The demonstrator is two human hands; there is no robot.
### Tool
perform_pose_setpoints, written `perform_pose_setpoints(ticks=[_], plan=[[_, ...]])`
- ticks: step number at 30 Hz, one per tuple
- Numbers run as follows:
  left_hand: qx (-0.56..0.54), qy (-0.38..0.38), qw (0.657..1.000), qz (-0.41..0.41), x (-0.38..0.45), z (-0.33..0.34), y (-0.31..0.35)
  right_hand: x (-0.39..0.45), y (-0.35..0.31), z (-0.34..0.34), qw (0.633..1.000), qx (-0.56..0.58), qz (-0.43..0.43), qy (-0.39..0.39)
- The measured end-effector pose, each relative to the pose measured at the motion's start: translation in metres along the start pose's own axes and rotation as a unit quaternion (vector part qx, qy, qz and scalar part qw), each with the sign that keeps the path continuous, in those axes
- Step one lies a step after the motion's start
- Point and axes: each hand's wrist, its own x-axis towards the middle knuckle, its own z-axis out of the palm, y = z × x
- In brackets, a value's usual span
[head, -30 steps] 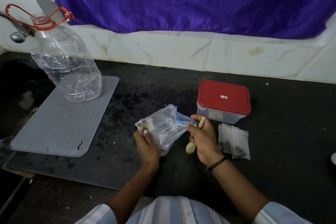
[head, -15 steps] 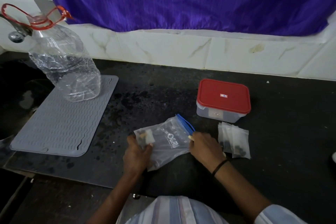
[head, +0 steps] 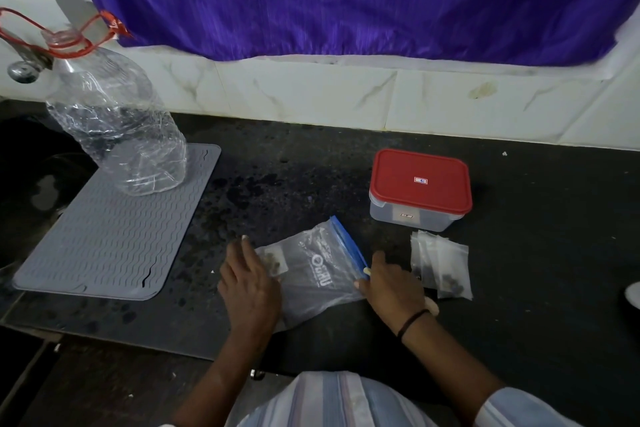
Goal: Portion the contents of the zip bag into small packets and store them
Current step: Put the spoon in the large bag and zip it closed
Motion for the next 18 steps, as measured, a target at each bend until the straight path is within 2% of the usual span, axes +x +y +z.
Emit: perform_pose_setpoints(ticks=[2,3,6,8,10,11,14,18], plan=[[0.005,0.080,0.992,0.095,0.001,0.002,0.007,-0.003,-0.004,-0.004,0.997,-0.064,-0.004,0.048],[-0.010,0.093,0.984,0.153,0.000,0.003,0.010,-0.003,-0.008,-0.006,0.993,-0.084,-0.018,0.075],[-0.046,0.037,0.964,0.258,0.000,0.011,0.018,-0.003,-0.022,-0.006,0.982,-0.099,-0.117,0.112],[-0.045,-0.029,0.958,0.283,0.003,0.016,0.020,-0.001,-0.030,-0.003,0.971,-0.096,-0.178,0.125],[-0.029,-0.062,0.951,0.302,0.005,0.025,0.020,0.003,-0.035,-0.001,0.956,-0.119,-0.230,0.137],[-0.017,-0.078,0.948,0.307,0.005,0.029,0.019,0.005,-0.038,0.000,0.954,-0.137,-0.241,0.116],[0.058,-0.132,0.944,0.297,0.006,0.035,0.015,0.026,-0.039,0.010,0.965,-0.134,-0.216,0.061],[0.098,-0.183,0.932,0.298,0.009,0.029,0.009,0.042,-0.031,0.012,0.991,-0.060,-0.114,0.028]])
